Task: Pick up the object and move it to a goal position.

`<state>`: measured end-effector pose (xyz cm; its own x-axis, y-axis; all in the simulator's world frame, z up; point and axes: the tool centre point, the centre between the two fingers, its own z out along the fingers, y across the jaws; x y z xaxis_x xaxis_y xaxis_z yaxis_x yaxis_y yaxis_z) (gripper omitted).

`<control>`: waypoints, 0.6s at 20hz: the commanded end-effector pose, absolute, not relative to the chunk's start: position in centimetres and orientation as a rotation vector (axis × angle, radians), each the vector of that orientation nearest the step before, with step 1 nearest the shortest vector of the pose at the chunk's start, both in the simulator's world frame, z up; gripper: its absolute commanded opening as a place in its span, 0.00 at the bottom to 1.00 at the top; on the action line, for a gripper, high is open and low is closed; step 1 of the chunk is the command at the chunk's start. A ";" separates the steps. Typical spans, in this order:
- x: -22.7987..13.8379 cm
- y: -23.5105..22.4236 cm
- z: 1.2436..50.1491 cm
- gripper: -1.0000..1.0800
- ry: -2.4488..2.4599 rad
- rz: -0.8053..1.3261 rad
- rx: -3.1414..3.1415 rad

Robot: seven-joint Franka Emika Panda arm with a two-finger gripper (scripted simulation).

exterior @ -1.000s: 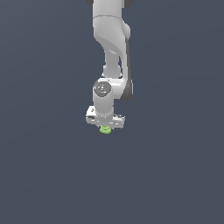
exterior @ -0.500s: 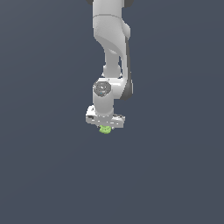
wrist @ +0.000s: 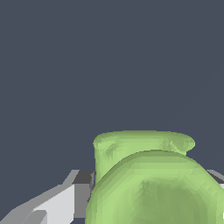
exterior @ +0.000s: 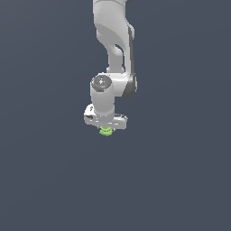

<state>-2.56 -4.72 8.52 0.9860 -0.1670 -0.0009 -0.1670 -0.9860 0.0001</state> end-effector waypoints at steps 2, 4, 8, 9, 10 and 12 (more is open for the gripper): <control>-1.9 -5.4 11.3 0.00 0.264 0.000 -3.131; -1.4 -5.8 13.1 0.00 0.264 0.000 -3.131; -0.4 -6.8 17.2 0.00 0.264 0.000 -3.131; -0.1 -7.1 18.2 0.00 0.264 0.000 -3.131; 0.2 -7.3 19.3 0.00 0.264 0.000 -3.131; 0.7 -7.8 21.3 0.00 0.264 0.000 -3.131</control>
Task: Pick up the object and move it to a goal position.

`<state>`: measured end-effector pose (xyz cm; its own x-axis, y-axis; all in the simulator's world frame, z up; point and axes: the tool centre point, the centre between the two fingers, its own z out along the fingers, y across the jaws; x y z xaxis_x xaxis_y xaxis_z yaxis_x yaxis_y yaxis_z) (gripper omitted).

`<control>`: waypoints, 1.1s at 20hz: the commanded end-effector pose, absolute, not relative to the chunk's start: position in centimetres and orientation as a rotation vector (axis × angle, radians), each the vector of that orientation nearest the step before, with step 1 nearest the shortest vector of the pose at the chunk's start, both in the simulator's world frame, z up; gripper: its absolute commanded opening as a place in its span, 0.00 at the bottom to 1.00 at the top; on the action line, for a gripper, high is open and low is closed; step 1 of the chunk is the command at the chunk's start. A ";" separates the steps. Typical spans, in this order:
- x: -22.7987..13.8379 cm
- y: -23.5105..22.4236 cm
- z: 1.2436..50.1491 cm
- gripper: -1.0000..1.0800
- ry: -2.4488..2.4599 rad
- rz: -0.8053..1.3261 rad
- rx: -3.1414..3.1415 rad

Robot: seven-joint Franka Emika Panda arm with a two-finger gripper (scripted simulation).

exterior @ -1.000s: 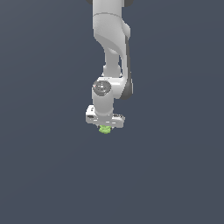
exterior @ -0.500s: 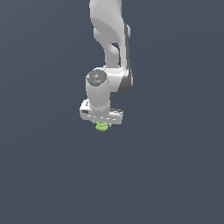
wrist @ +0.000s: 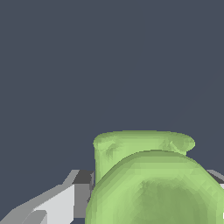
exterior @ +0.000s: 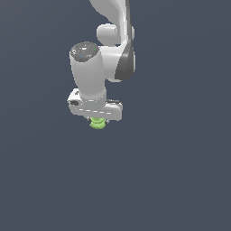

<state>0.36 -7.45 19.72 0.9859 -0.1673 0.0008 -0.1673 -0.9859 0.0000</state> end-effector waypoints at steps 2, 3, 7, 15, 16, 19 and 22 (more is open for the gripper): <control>1.3 -8.3 23.3 0.00 -0.264 0.000 3.130; 1.5 -8.6 24.3 0.00 -0.264 0.000 3.130; 2.6 -9.4 27.9 0.00 -0.264 0.000 3.130; 4.1 -10.6 32.4 0.00 -0.264 0.000 3.130; 4.2 -10.7 32.8 0.00 -0.264 0.000 3.130; 4.5 -10.9 33.6 0.00 -0.264 0.000 3.130; 4.7 -11.0 34.1 0.00 -0.264 0.000 3.130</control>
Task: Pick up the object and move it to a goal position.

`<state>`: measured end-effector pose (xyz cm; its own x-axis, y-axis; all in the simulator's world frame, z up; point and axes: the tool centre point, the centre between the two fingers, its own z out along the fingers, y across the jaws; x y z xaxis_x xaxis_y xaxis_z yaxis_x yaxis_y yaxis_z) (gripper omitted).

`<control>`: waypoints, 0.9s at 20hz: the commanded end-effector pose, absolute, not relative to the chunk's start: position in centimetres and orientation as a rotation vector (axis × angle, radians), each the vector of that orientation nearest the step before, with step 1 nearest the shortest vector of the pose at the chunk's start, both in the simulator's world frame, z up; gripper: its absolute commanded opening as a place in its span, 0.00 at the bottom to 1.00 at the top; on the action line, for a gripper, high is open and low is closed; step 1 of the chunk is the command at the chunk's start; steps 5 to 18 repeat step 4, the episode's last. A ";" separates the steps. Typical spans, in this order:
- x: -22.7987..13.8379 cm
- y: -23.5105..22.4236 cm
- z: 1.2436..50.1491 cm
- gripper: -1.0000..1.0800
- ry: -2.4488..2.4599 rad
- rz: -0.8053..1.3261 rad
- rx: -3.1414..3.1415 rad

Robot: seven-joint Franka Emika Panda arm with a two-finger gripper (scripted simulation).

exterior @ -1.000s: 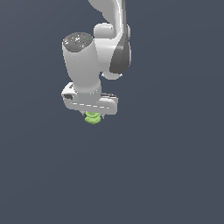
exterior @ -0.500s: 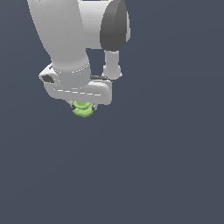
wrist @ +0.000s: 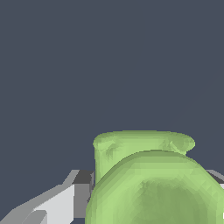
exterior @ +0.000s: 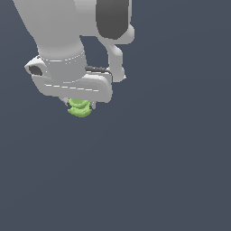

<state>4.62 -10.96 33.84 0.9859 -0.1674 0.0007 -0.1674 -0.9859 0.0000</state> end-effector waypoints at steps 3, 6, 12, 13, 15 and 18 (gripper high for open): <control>4.8 -11.1 34.3 0.00 -0.264 0.000 3.130; 4.8 -11.1 34.3 0.00 -0.264 0.000 3.130; 4.8 -11.1 34.3 0.00 -0.264 0.000 3.130; 4.8 -11.1 34.3 0.00 -0.264 0.000 3.130; 4.8 -11.1 34.3 0.00 -0.264 0.000 3.130; 4.8 -11.1 34.3 0.00 -0.264 0.000 3.130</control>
